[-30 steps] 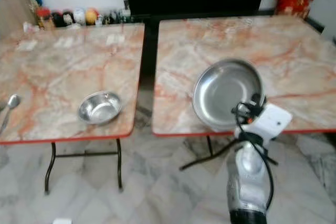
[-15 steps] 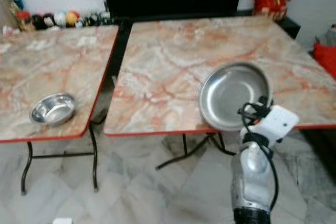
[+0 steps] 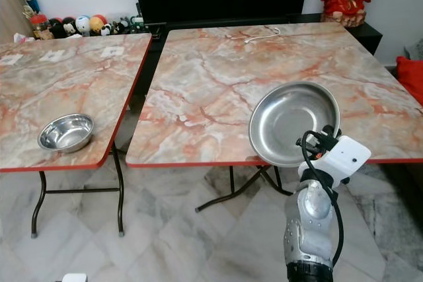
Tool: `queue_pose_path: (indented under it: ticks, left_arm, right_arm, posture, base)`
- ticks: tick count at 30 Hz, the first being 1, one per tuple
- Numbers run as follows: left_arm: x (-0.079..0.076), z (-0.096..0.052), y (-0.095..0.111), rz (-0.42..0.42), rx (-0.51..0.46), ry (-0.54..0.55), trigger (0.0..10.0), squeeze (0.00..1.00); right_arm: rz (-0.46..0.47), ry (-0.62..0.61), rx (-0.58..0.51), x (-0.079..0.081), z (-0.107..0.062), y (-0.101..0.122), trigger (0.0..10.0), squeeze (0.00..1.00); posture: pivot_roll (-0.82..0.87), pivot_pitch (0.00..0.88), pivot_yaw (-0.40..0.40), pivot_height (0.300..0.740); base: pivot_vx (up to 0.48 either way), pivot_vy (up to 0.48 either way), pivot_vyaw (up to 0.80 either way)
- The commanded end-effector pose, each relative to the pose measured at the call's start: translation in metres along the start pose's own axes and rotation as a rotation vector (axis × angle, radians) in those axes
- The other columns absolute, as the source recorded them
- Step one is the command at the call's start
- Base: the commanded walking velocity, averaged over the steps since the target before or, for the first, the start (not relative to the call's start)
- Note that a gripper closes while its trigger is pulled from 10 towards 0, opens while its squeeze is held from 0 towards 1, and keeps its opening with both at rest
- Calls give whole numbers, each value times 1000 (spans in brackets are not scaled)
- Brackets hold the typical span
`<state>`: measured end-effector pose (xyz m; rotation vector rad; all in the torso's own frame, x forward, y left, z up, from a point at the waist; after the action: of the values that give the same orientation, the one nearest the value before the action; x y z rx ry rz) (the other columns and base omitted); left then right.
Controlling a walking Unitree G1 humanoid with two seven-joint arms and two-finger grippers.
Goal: Setting the table
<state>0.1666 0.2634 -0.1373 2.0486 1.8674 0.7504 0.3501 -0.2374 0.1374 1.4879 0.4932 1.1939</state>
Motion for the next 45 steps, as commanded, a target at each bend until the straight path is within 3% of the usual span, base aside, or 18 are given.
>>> queue_pose_path:
  ticks: [1, 9, 14, 18, 24, 29, 36, 45]
  left_arm:
    - [6, -1, 0, -9, 4, 14, 10000, 0]
    - [6, 0, 0, -16, 2, 17, 10000, 0]
    - [6, 0, 0, -19, 2, 15, 10000, 0]
    - [6, 0, 0, -21, 3, 16, 10000, 0]
    - [5, 0, 1, -22, 3, 17, 10000, 0]
    - [6, 0, 1, -20, 3, 18, 10000, 0]
    - [7, 0, 1, -17, 3, 19, 10000, 0]
    - [7, 0, 1, -12, 4, 17, 10000, 0]
  right_arm:
    - [20, -2, -16, 6, 2, 4, 10000, 0]
    - [33, -61, 10, -6, 4, -1, 10000, 0]
    - [54, -85, 19, -11, 4, -3, 10000, 0]
    - [47, -77, 28, -10, 4, -5, 10000, 0]
    - [136, -136, 68, -16, 2, -13, 10000, 0]
    - [268, -285, 131, -38, -4, -28, 10000, 0]
    - [341, -382, 220, -51, -14, -49, 10000, 0]
    - [352, -399, 293, -52, -20, -63, 10000, 0]
  posture:
    - [-105, 9, 51, 740]
    - [-102, 12, 50, 740]
    - [-102, 13, 48, 740]
    - [-101, 14, 44, 740]
    - [-100, 15, 43, 740]
    - [-101, 13, 45, 740]
    - [-101, 13, 48, 740]
    - [-100, 13, 48, 740]
  base:
    - [360, 0, 0]
    - [248, 0, 0]
    - [0, 0, -745]
    - [0, 0, 0]
    - [0, 0, 0]
    - [0, 0, 0]
    - [0, 0, 0]
    - [0, 0, 0]
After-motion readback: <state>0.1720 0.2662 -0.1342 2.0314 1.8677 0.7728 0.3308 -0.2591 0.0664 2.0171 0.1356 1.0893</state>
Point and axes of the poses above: a point about 5 cm out from each wrist's last joint towards the gripper, its own z axis pointing out of the wrist towards the gripper, its own y axis along the axis of the wrist's last joint, x = y × z, the point moved 6 cm from there along z, pointing out of the wrist towards the gripper, and after that the axes turned 7 degrees about z, right-handed, at the moved point
